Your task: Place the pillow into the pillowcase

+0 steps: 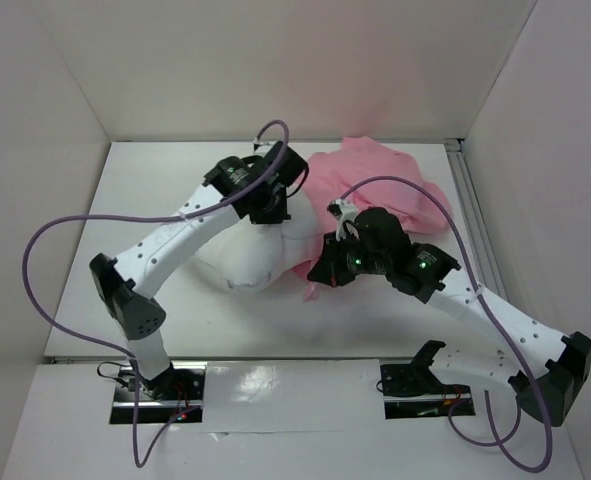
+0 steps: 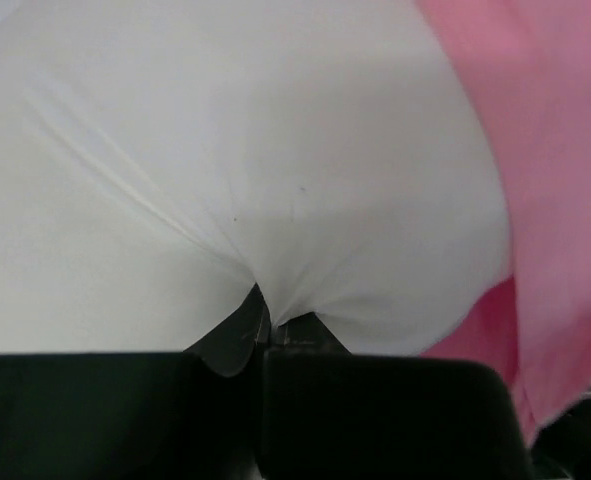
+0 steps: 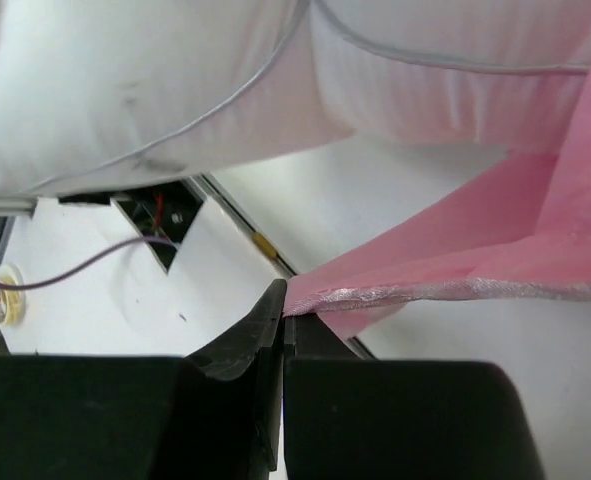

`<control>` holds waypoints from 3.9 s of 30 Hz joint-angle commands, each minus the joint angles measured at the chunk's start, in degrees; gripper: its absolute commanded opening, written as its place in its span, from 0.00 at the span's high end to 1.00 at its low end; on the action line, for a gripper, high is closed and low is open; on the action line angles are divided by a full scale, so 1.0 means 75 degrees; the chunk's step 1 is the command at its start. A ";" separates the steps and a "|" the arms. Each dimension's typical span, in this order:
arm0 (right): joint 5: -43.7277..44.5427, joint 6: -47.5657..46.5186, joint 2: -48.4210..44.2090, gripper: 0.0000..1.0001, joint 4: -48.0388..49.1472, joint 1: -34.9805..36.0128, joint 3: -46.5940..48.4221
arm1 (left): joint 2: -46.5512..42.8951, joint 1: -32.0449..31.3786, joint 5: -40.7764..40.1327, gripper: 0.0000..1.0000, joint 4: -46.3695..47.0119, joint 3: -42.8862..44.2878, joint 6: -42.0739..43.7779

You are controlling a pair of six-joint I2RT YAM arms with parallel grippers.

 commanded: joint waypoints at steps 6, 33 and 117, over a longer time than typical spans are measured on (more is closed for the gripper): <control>-0.0952 -0.0041 0.0247 1.00 0.0546 0.0138 0.0507 | 0.0252 -0.0230 0.0020 1.00 0.1550 -0.0364 -0.0632; -0.3283 -0.1648 0.5839 1.00 0.1389 -0.1455 0.6532 | -0.3324 0.2114 0.1296 1.00 0.2088 -0.2086 -0.0080; 0.7567 -0.1484 0.3845 0.00 -0.3377 0.2248 0.2910 | -0.5491 0.1845 0.4062 0.14 0.5591 -0.9901 -0.0784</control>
